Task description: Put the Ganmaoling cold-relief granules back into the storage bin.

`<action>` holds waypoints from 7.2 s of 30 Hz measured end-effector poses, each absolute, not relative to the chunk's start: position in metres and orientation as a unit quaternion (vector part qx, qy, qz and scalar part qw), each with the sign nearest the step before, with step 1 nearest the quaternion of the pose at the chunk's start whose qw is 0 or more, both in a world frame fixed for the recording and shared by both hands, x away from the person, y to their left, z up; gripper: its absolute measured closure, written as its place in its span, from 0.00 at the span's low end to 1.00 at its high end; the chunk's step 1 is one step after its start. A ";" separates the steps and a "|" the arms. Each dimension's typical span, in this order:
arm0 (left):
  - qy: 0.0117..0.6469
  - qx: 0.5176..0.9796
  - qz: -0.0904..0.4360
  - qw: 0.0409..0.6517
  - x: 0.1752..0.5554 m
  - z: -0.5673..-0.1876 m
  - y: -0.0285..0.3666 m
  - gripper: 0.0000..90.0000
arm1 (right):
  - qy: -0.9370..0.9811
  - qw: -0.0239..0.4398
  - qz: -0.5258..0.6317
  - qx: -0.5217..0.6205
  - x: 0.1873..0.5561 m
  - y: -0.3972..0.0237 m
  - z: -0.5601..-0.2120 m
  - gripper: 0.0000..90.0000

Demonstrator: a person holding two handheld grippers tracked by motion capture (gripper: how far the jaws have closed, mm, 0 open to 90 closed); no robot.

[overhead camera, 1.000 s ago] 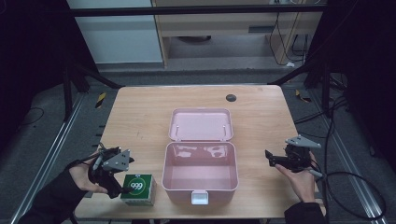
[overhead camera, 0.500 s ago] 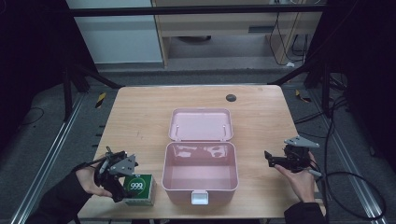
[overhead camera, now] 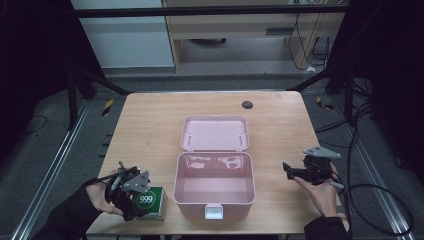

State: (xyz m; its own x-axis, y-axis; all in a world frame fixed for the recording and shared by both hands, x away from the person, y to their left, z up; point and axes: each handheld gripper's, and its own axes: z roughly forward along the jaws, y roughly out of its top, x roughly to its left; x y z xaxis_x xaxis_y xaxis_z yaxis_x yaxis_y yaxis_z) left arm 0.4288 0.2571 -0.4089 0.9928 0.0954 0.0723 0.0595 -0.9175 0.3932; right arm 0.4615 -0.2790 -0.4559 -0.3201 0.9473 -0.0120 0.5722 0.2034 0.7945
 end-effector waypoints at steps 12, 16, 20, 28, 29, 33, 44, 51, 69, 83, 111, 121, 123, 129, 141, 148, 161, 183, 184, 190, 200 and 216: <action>0.036 0.979 0.039 0.196 0.431 -0.420 0.253 0.06 | 0.733 0.262 0.352 0.520 0.462 -0.279 -0.457 0.03; 0.037 0.980 0.035 0.192 0.431 -0.424 0.253 0.07 | 0.735 0.261 0.351 0.519 0.463 -0.278 -0.458 0.03; 0.036 0.981 0.033 0.188 0.432 -0.426 0.252 0.06 | 0.735 0.261 0.350 0.519 0.463 -0.278 -0.459 0.03; 0.032 0.983 0.027 0.180 0.433 -0.432 0.249 0.07 | 0.736 0.259 0.347 0.520 0.463 -0.278 -0.459 0.03; 0.033 0.983 0.026 0.180 0.433 -0.433 0.249 0.08 | 0.736 0.260 0.348 0.520 0.463 -0.278 -0.459 0.03; 0.032 0.984 0.020 0.175 0.435 -0.437 0.248 0.08 | 0.736 0.260 0.348 0.519 0.463 -0.278 -0.459 0.03; 0.025 0.986 0.008 0.165 0.438 -0.442 0.243 0.12 | 0.738 0.256 0.347 0.519 0.463 -0.278 -0.460 0.03; 0.032 0.987 0.007 0.157 0.437 -0.439 0.243 0.16 | 0.738 0.260 0.347 0.518 0.463 -0.279 -0.459 0.03; 0.066 0.985 0.027 0.160 0.442 -0.373 0.256 0.16 | 0.735 0.261 0.351 0.518 0.463 -0.280 -0.458 0.03; 0.068 0.982 0.045 0.170 0.447 -0.324 0.250 0.16 | 0.736 0.260 0.352 0.516 0.463 -0.279 -0.459 0.03; 0.058 0.979 0.052 0.189 0.459 -0.278 0.218 0.16 | 0.733 0.261 0.354 0.519 0.463 -0.281 -0.458 0.03; 0.044 0.977 0.055 0.200 0.461 -0.268 0.200 0.16 | 0.734 0.262 0.353 0.518 0.463 -0.281 -0.459 0.03; 0.042 0.977 0.053 0.204 0.461 -0.266 0.195 0.16 | 0.734 0.262 0.353 0.518 0.463 -0.281 -0.459 0.03; 0.033 0.978 0.047 0.202 0.461 -0.266 0.183 0.16 | 0.733 0.261 0.353 0.519 0.462 -0.281 -0.458 0.03; 0.019 0.980 0.037 0.197 0.463 -0.271 0.161 0.16 | 0.733 0.263 0.353 0.519 0.462 -0.282 -0.458 0.03; 0.010 0.980 0.032 0.197 0.462 -0.274 0.145 0.16 | 0.733 0.263 0.353 0.520 0.462 -0.282 -0.460 0.03; -0.002 0.981 0.020 0.193 0.468 -0.285 0.122 0.16 | 0.733 0.263 0.351 0.520 0.461 -0.283 -0.461 0.03; -0.014 0.985 0.007 0.173 0.476 -0.319 0.100 0.16 | 0.735 0.261 0.351 0.518 0.462 -0.283 -0.461 0.03; -0.015 0.985 0.007 0.172 0.476 -0.320 0.100 0.16 | 0.736 0.263 0.350 0.517 0.462 -0.283 -0.462 0.03; -0.015 0.987 0.013 0.159 0.476 -0.330 0.099 0.16 | 0.736 0.260 0.350 0.519 0.462 -0.282 -0.462 0.03; -0.015 0.988 0.011 0.151 0.477 -0.346 0.099 0.16 | 0.738 0.262 0.348 0.515 0.462 -0.282 -0.463 0.03; -0.014 0.988 0.009 0.153 0.478 -0.365 0.100 0.16 | 0.741 0.259 0.346 0.514 0.462 -0.281 -0.463 0.03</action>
